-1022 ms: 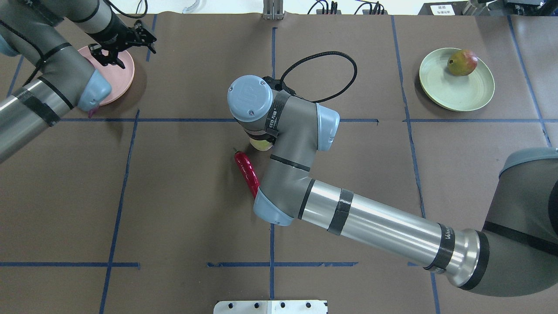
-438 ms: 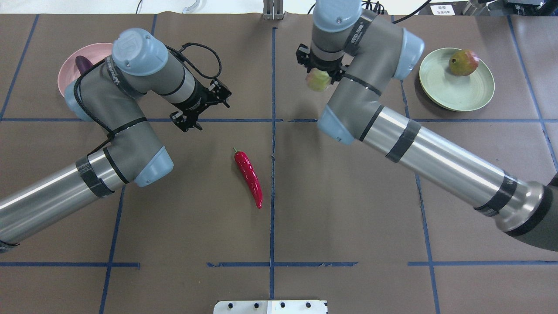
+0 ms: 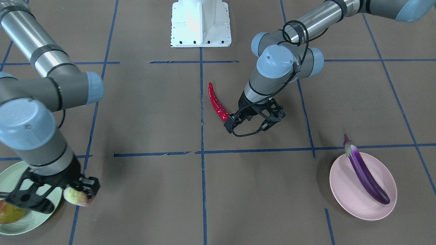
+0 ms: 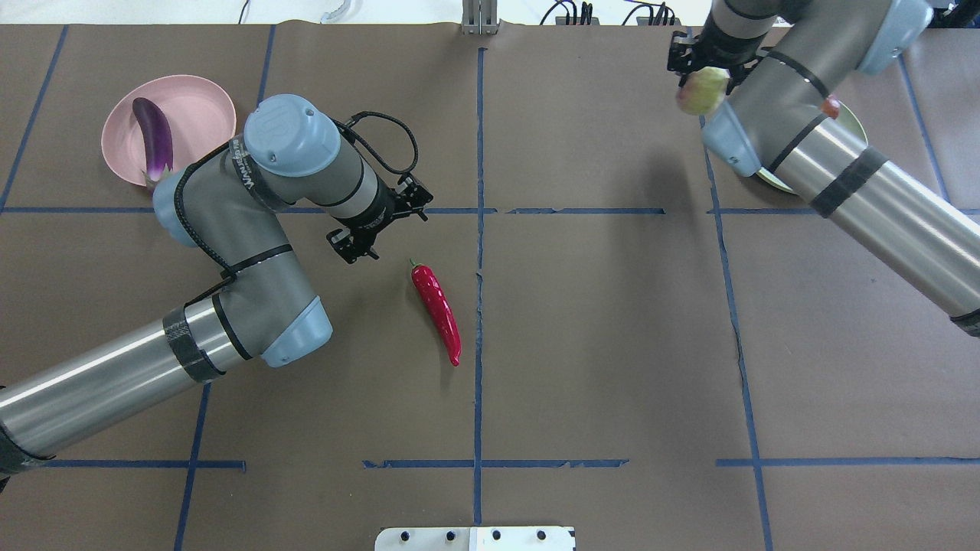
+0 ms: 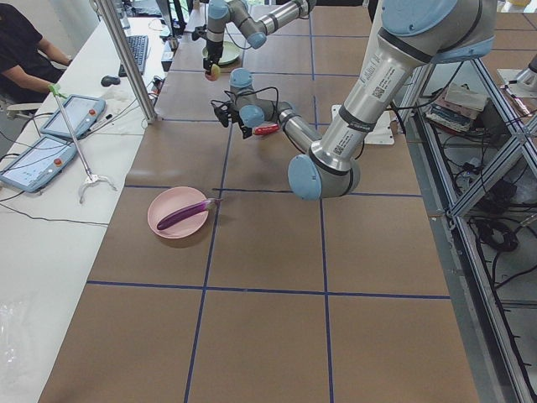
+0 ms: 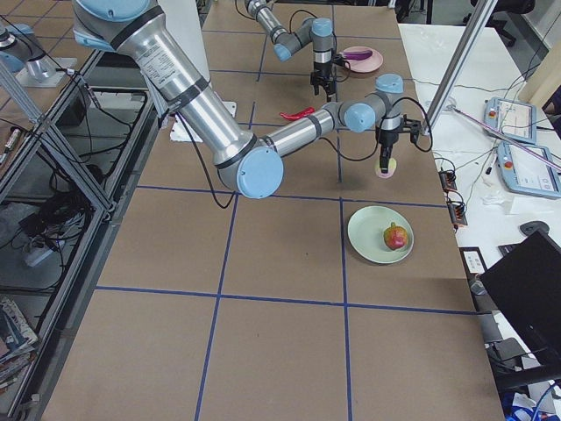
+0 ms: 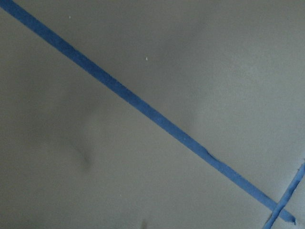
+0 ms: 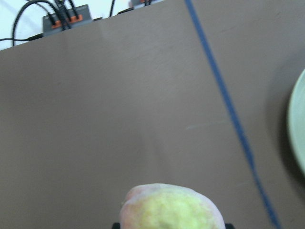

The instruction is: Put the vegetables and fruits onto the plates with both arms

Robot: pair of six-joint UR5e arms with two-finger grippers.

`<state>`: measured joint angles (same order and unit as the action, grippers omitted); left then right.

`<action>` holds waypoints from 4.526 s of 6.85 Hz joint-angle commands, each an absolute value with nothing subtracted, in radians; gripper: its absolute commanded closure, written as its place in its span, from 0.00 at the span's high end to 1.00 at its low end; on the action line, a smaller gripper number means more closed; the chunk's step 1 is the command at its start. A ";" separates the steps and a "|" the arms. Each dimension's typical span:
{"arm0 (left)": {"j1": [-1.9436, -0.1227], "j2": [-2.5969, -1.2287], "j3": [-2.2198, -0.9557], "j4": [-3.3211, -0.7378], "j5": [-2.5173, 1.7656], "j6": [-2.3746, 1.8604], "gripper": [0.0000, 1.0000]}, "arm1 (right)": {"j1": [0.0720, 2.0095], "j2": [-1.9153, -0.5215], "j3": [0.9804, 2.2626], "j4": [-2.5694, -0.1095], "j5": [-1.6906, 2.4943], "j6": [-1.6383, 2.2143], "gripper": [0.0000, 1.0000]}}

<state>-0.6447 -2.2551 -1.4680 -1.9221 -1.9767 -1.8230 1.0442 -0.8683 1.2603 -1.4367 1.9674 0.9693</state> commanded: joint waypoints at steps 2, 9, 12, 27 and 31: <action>-0.572 -2.272 -1.474 -1.852 -1.908 -1.830 1.00 | 1.114 -0.995 1.224 -1.433 1.976 0.787 0.00; -0.531 -2.284 -1.474 -1.847 -1.858 -1.844 0.00 | 1.150 -1.026 1.305 -1.411 2.050 0.745 1.00; -0.754 -2.189 -1.601 -1.858 -1.884 -1.687 0.00 | 1.158 -1.251 1.655 -1.411 2.271 0.773 1.00; -1.353 -1.768 -1.480 -2.109 -2.339 -0.515 1.00 | 1.461 -1.675 1.913 -1.617 2.335 0.261 1.00; -1.529 -1.674 -1.636 -1.653 -2.376 0.044 1.00 | 1.612 -1.791 1.902 -1.819 2.388 -0.092 1.00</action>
